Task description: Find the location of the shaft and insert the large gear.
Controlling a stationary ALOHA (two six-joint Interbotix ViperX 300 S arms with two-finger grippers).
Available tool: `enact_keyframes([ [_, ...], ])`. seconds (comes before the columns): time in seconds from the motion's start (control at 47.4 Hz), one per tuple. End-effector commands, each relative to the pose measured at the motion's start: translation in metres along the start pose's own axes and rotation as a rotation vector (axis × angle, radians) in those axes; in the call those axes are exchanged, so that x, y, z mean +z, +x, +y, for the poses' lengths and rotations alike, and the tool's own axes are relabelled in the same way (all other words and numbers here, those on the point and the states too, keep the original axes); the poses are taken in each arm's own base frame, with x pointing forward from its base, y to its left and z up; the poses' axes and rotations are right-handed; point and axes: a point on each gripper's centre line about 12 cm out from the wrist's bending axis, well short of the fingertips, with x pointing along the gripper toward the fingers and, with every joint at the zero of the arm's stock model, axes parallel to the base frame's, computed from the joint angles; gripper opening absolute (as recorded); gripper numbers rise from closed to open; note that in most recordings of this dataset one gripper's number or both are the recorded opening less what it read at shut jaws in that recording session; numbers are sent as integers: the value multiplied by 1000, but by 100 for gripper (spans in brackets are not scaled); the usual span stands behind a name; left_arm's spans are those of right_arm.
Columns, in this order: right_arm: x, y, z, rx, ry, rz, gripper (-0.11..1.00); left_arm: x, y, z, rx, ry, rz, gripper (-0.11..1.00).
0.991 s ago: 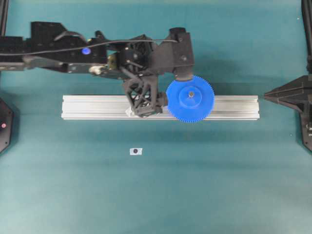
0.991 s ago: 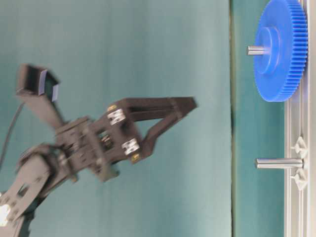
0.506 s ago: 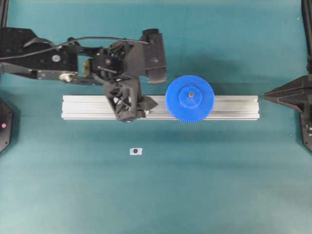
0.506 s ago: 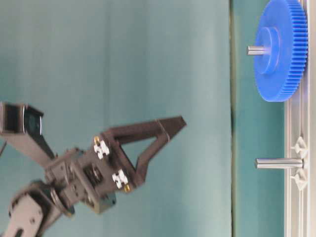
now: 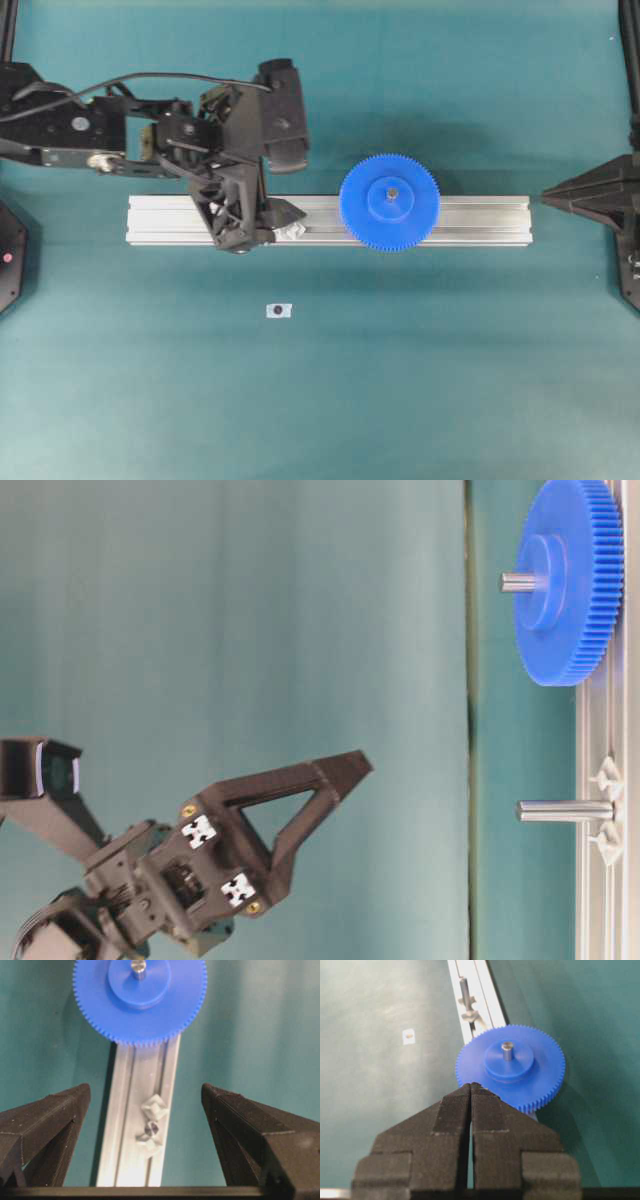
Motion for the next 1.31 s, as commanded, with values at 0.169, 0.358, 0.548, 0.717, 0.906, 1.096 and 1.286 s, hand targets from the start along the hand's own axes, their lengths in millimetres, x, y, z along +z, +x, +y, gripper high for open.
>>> enact_keyframes([
  [0.169, 8, 0, 2, 5, 7, -22, 0, 6, -30, -2, -10, -28, -144, 92],
  [0.358, 7, 0, 1, 5, 7, -21, 0, -5, -35, -3, -15, -38, -150, 92],
  [0.548, 8, 0, 1, 5, 9, -22, 0, -10, -35, -7, -23, -23, -141, 92],
  [0.717, 8, 0, 2, 5, 9, -24, 0, -10, -36, -8, -24, -22, -142, 92],
  [0.906, 8, 0, 2, 6, 10, -24, 0, -9, -41, -8, -25, -21, -160, 92],
  [1.096, 7, 0, 1, 5, 10, -19, 0, -13, -44, -7, -26, -21, -183, 92],
  [1.286, 8, 0, 2, 5, 10, -22, 0, -12, -50, -7, -27, -21, -205, 92],
])
